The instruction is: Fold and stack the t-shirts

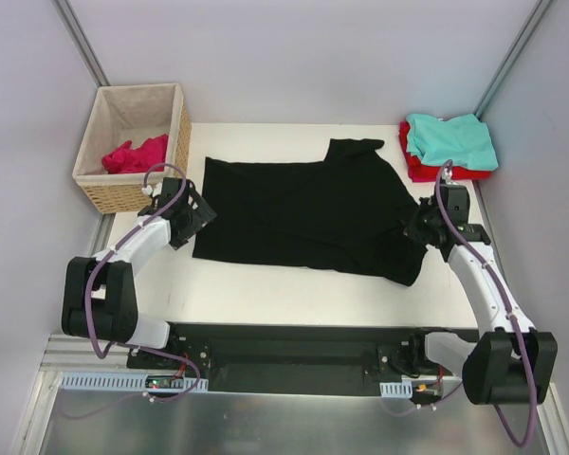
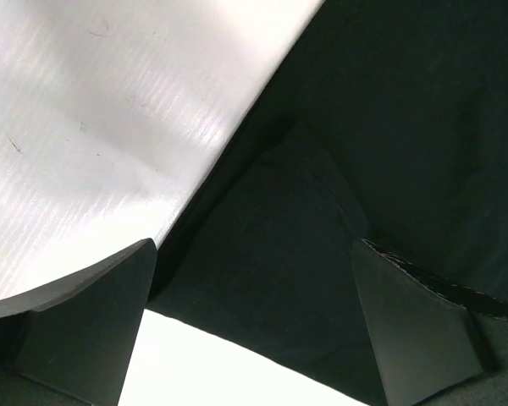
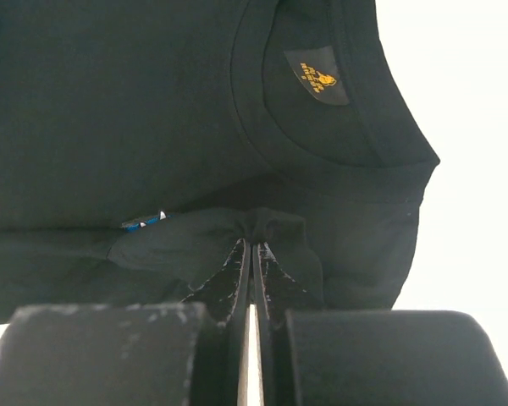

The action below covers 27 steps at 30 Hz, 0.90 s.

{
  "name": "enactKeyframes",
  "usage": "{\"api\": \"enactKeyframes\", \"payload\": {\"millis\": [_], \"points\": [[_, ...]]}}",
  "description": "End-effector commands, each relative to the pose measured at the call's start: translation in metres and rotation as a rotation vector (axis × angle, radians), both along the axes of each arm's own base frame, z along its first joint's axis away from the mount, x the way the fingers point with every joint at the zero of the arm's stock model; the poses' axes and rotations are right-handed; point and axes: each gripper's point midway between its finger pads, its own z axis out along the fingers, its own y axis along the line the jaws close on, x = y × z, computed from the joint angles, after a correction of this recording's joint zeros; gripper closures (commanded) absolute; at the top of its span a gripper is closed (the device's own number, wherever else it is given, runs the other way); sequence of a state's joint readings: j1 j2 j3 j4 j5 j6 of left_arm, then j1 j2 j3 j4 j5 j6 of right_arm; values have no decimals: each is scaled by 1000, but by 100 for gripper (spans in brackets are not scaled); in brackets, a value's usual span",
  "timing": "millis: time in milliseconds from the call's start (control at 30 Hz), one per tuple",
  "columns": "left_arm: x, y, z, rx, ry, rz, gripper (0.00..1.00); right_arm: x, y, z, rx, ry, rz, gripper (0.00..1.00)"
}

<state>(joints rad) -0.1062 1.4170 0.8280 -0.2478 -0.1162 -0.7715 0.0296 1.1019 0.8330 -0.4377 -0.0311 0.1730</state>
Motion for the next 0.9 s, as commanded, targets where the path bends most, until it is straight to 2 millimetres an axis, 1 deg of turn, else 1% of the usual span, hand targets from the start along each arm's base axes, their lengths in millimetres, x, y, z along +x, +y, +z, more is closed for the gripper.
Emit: {"api": "enactKeyframes", "payload": {"millis": [0,33,67,133,200,267,300,333,367,400,433,467,500,533,567,600,667,733,767,867], "points": [[8,-1,21,7,-74,1,1,30,5,28,39,-83,2,99],[7,-1,21,9,-73,-1,1,32,7,29,45,-83,5,99],[7,-1,21,7,-73,-1,1,35,8,25,44,-69,8,99],[8,-2,21,5,-71,-3,1,41,11,27,44,-72,17,99],[8,-2,20,5,-69,-5,1,47,13,21,49,-49,21,99],[7,-3,19,2,-65,-3,1,55,15,21,56,-48,26,99],[7,-3,19,3,-64,-6,1,59,18,15,63,-28,34,99],[7,-3,19,2,-64,-5,1,65,20,19,64,-35,37,99],[7,-3,19,2,-66,-5,1,70,21,18,61,-34,39,99],[7,-3,20,2,-68,-5,1,74,24,7,59,-3,47,99],[7,-3,20,5,-69,-6,1,82,26,11,59,-9,50,99],[7,-3,21,5,-70,-8,1,86,29,7,59,2,57,99],[7,-2,22,6,-74,-7,1,90,30,-3,57,26,58,99],[6,-2,23,6,-78,-7,1,95,32,-8,57,36,60,99],[7,-2,24,10,-82,-5,1,101,34,-6,61,30,65,99],[7,-1,24,16,-83,-8,1,104,37,-17,62,59,74,99],[7,1,27,23,-93,-6,1,113,44,-16,71,52,92,99],[6,1,27,25,-91,-4,1,117,48,-26,73,69,100,99],[6,2,27,29,-91,-6,1,122,51,-24,78,64,103,99],[5,1,24,27,-84,-6,1,127,55,-28,82,75,108,99]]}}
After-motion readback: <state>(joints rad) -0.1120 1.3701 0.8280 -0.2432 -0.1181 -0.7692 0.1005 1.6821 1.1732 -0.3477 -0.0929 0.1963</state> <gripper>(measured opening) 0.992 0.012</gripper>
